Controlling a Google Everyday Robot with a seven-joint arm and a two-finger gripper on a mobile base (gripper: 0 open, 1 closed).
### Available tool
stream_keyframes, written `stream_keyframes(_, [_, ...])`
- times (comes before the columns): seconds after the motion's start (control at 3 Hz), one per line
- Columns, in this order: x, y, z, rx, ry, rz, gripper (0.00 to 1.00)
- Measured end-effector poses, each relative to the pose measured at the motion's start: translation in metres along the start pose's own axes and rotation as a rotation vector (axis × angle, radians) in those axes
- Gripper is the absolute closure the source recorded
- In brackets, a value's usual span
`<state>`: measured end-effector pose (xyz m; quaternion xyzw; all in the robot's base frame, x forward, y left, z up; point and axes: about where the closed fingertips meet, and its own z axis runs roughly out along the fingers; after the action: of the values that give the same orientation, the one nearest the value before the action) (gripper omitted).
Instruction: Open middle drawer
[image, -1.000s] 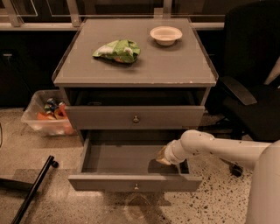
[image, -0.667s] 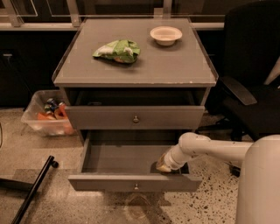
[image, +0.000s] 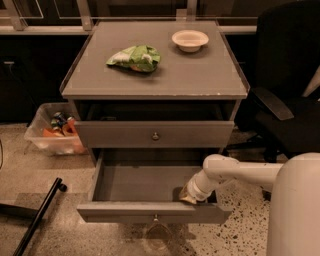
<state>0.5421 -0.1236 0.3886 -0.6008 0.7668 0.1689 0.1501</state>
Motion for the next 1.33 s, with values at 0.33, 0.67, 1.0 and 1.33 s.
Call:
stream_keyframes(0.33, [-0.002,0.011,-0.005,-0.013,0.01,-0.012,0.11])
stream_keyframes(0.67, [-0.003,0.005,-0.005,-0.012,0.01,-0.012,0.0])
stream_keyframes(1.0, [-0.003,0.0,-0.006,-0.013,0.01,-0.012,0.0])
stream_keyframes(1.33, [-0.006,0.007,-0.011,-0.011,0.017,-0.022,0.0])
